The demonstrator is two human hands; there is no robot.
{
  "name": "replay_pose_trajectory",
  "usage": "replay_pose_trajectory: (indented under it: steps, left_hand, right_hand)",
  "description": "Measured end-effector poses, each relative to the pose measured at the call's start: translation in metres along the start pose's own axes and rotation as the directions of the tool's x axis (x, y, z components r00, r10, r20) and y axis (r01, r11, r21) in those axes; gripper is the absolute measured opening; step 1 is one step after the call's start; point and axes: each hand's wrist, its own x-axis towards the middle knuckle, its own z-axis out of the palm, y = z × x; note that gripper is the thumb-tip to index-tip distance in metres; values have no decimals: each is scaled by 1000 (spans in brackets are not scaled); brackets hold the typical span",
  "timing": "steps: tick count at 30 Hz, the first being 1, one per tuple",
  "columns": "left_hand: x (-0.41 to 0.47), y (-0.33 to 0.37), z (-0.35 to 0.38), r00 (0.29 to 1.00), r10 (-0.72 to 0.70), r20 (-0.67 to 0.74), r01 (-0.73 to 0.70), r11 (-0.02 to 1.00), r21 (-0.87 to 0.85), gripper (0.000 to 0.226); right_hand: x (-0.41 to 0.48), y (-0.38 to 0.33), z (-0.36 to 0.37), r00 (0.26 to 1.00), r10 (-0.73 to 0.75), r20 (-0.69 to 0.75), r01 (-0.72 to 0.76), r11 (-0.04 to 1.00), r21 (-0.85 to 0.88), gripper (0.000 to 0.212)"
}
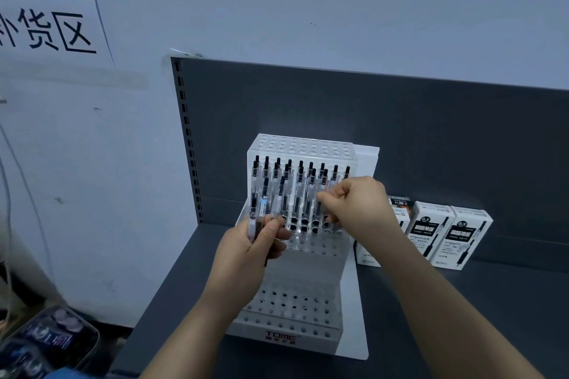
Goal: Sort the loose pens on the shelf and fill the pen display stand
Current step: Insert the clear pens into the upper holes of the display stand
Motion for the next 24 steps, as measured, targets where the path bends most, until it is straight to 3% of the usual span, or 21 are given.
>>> replay_pose_trajectory:
  steps: [3, 6, 12, 21, 24]
  left_hand:
    - [1, 3, 2, 999, 0, 39, 0, 1000, -14, 23]
    - [0, 4, 8, 996, -3, 91, 3, 1000, -3, 24]
    - [-1, 5, 18, 982, 24, 189, -31, 999, 34, 22]
    - [6, -2, 21, 996, 32, 89, -32, 999, -1, 15]
    - [9, -5, 13, 998, 34, 45, -34, 999, 7, 14]
  right_hand:
    - [-14, -4, -7, 1000, -26, 5, 25, 993, 115, 31]
    - [-28, -12, -6, 981, -66, 181, 1, 941, 337, 14]
    - [-29, -7, -6, 970, -75, 231, -45, 879, 476, 11]
    - [-25, -5, -20, 978, -84, 192, -26, 863, 505, 13]
    - [-18, 1, -36, 998, -15, 62, -21, 839, 543, 17]
